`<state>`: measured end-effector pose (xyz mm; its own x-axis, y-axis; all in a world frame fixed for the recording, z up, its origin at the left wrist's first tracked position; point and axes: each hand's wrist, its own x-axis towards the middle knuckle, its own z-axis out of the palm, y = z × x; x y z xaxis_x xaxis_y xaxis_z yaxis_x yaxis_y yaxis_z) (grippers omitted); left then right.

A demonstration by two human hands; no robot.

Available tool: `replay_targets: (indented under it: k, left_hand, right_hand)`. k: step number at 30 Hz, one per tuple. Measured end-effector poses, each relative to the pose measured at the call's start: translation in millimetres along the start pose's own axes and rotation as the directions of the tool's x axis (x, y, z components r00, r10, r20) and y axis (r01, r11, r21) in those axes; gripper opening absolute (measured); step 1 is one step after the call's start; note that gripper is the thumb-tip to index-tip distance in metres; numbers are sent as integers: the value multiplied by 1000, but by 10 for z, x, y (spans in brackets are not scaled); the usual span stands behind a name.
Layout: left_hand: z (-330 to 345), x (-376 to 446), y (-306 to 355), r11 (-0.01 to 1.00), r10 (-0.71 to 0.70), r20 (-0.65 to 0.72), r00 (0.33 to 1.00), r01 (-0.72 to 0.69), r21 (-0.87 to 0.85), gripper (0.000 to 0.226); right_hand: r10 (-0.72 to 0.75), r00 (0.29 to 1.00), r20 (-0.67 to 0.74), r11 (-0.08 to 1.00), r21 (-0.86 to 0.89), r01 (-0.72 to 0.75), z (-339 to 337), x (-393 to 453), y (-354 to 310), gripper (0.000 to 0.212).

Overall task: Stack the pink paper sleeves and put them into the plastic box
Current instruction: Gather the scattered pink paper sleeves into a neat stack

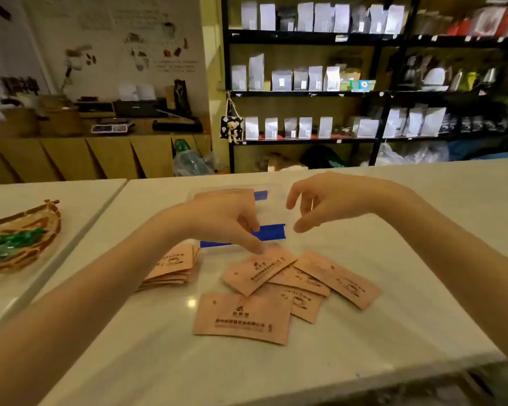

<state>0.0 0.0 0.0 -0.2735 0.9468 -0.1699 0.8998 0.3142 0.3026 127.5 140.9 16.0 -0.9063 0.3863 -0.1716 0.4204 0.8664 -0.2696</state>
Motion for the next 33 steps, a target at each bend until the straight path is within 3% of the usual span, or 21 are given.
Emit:
replay_targets:
  k: [5,9,13,18,22,26,29,33]
  left_hand:
    - [356,22,-35,999,-47,74,996,48,-18,49]
    - [586,30,-91,995,-95,-1,995,95,15,51]
    - [756,49,-114,987,-107,-53,993,113,114,52]
    - [782,97,-145,988,-136,-78,988,141,59,53]
    - [758,132,-144,990,-141,-79,987,141,-12,53]
    - [669,77,-214,994,-100,-56,993,96,-61,52]
    - [517,-83,-331,984,-44,-15,999,41,-175,47]
    - [331,-318,-589,980,-31,-113,993,9,-197,39]
  right_hand:
    - [94,994,57,994,-52,-91,315,-80,103,47]
    - [182,980,75,981,-87,-175,490,-165,267,55]
    - [251,965,76,966,-84,-245,578,-246,431,79]
    - [312,945,94,948,-97,-303,633,-302,509,78]
    - [308,947,87,951,-66,-303,648,-295,563,78]
    - [294,947,126,955,-10,-295,552,-321,632,60]
    - [210,966,149,975,47,-219,407,-317,663,54]
    - [64,993,102,985,156,-80,256,-229,476,59]
